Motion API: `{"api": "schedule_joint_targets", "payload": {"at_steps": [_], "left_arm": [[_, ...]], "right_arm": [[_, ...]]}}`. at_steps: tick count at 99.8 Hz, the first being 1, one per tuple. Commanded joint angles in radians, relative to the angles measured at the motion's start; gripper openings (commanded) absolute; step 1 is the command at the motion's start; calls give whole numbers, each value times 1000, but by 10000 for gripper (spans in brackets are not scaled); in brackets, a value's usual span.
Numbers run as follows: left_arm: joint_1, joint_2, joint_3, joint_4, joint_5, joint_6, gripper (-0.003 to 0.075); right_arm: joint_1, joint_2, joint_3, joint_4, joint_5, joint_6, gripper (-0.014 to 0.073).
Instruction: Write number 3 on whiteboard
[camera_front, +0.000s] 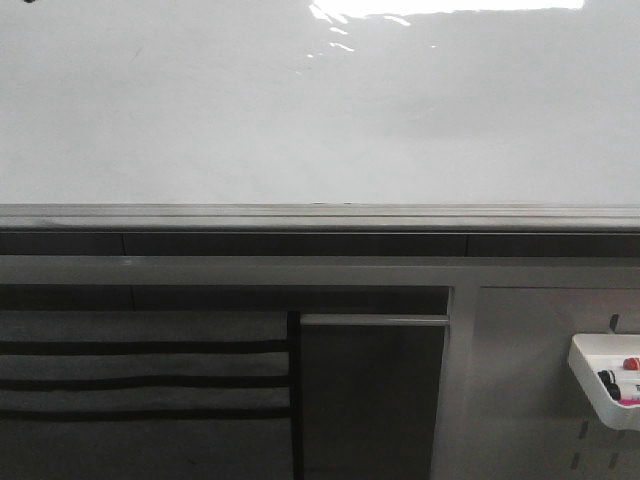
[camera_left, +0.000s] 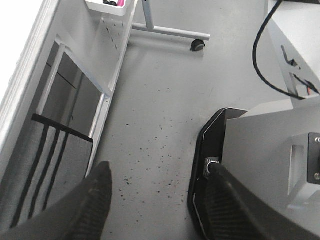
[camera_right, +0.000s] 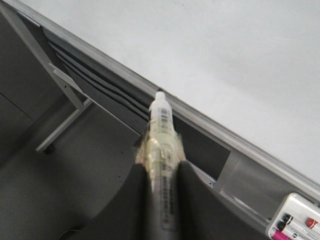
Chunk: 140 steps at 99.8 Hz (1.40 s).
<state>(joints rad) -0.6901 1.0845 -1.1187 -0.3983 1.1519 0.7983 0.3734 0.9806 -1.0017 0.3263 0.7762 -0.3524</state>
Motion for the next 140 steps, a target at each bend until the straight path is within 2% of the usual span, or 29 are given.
{"api": "schedule_joint_targets", "payload": {"at_steps": [1,10,29,41,76,95,130,140], "left_arm": [[-6,-30,-29,-48,-46,-57,388],[-6,-81,-3,-63,-85,-66,388],[-6,-228,130,-63,-307,-95,388],[-6,-272,182,-61,-389,-95,388],[-6,-256,191,-61,-400,-95,388],[-6,-239,191,-61,-400,-95,388],[-6,-188,191,-61,-404,-95,388],[-6,-168,191,-61,-404,-95,388]], "right_arm": [[-7,-23,14,23,-102,4,-17],[-7,-19,44,23,-122,4,-17],[-7,3,50,61,-150,4,-17],[-7,69,14,79,-120,4,-17],[-5,351,-289,77,23,-44,-17],[-5,484,-420,53,9,-56,-17],[-7,591,-488,-71,-27,-54,-17],[-12,581,-488,-136,-40,23,-17]]}}
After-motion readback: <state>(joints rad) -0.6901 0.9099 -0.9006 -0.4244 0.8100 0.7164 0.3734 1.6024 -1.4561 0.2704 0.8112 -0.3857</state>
